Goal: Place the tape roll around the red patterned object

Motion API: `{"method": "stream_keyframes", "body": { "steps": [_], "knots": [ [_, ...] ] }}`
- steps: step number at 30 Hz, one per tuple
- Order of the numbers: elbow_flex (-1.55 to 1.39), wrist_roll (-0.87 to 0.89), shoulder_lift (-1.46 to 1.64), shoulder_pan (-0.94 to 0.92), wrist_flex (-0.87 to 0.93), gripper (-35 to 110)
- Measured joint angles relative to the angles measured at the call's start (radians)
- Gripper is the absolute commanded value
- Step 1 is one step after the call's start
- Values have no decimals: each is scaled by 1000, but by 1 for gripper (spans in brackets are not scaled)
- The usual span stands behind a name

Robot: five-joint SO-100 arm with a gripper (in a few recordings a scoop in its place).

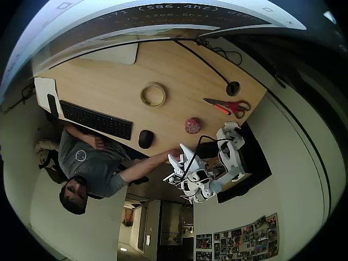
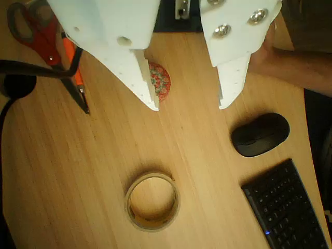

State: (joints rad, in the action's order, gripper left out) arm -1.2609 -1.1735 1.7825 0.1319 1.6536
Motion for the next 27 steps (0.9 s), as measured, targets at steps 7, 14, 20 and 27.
{"method": "stream_keyframes", "body": {
  "steps": [7, 14, 20, 27],
  "knots": [
    [-500, -351, 192, -506, -534, 9],
    [-913, -423, 201, -945, -979, 9],
    [-925, -426, 202, -960, -999, 9],
    [-925, -426, 202, -965, -1012, 9]
  ]
}}
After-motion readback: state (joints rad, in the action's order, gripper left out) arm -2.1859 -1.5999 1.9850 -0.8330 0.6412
